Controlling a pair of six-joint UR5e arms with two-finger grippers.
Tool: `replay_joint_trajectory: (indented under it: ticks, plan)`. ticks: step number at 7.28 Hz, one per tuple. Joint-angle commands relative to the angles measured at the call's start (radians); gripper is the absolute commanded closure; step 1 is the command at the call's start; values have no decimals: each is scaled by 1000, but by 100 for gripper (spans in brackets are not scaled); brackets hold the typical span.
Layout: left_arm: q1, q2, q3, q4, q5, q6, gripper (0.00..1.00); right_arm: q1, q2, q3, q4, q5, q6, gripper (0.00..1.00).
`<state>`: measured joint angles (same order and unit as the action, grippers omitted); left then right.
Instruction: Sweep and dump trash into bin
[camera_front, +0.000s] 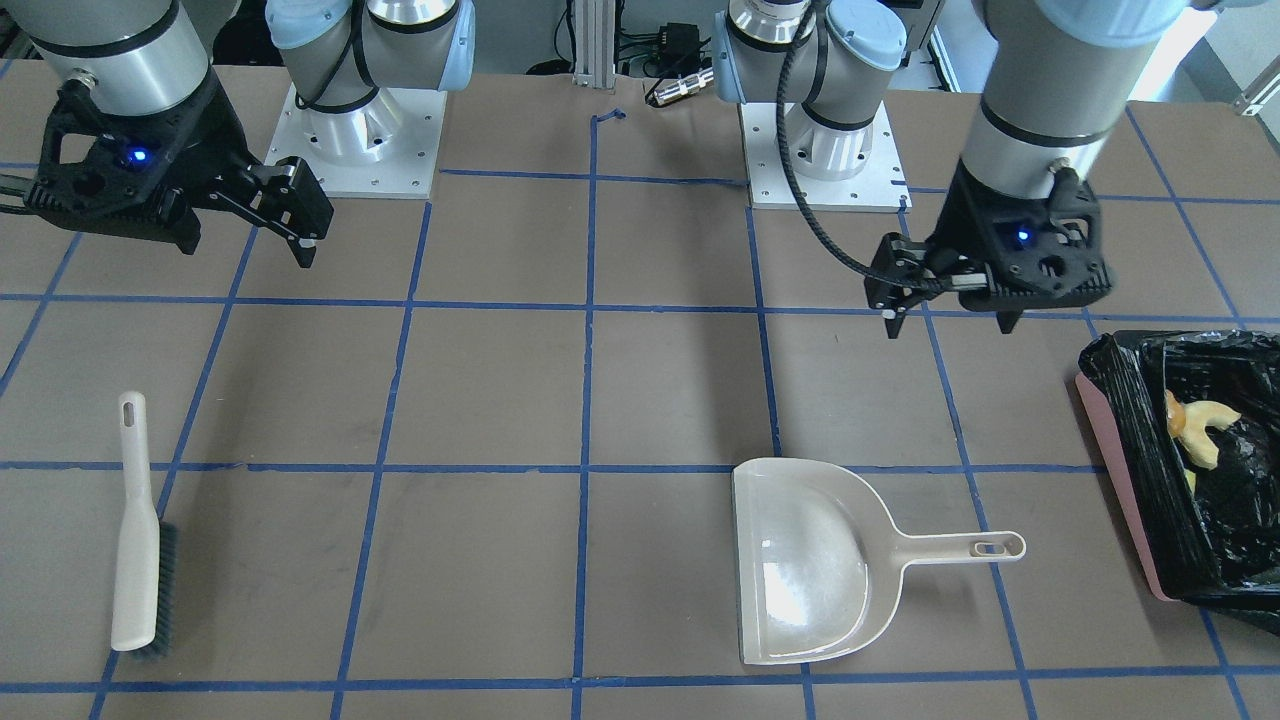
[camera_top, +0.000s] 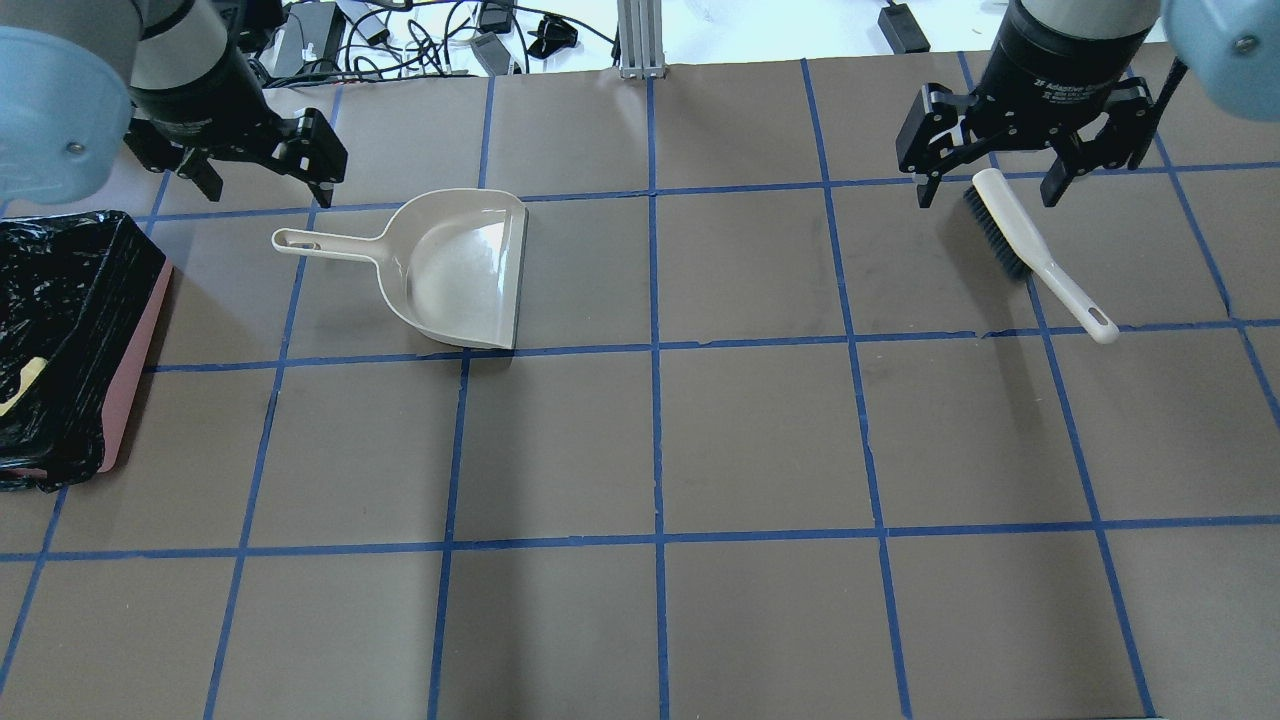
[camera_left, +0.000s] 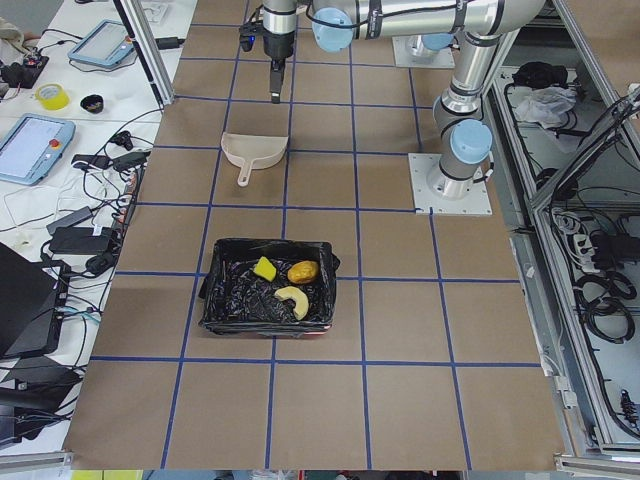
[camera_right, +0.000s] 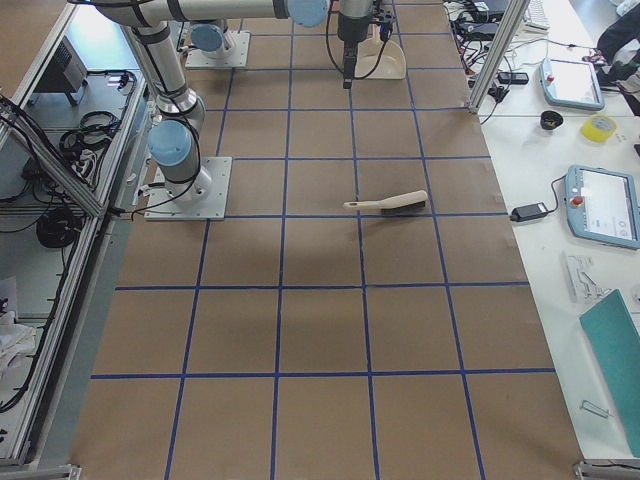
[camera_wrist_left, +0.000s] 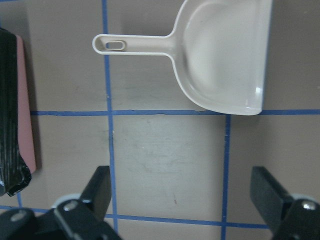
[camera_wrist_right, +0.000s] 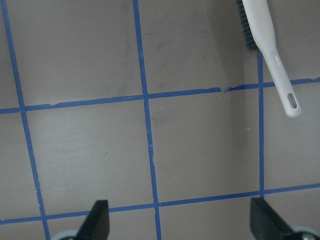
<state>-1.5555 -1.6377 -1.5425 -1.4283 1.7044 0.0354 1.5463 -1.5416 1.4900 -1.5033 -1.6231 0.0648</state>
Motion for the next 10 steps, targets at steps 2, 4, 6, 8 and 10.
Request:
replay_joint_trajectory:
  ticks: [2, 4, 6, 8, 10]
  plan:
    - [-135, 39, -8, -11, -77, -138, 0, 0, 0, 1, 0, 0, 0, 0]
    - [-126, 68, -13, -38, -126, -134, 0, 0, 0, 0, 0, 0, 0, 0]
    - [-88, 73, -8, -57, -164, -115, 0, 0, 2, 0, -2, 0, 0, 0]
    - [-84, 84, -16, -86, -82, -106, 0, 0, 2, 0, 0, 0, 0, 0]
    - [-84, 85, -14, -86, -100, -104, 0, 0, 2, 0, -2, 0, 1, 0]
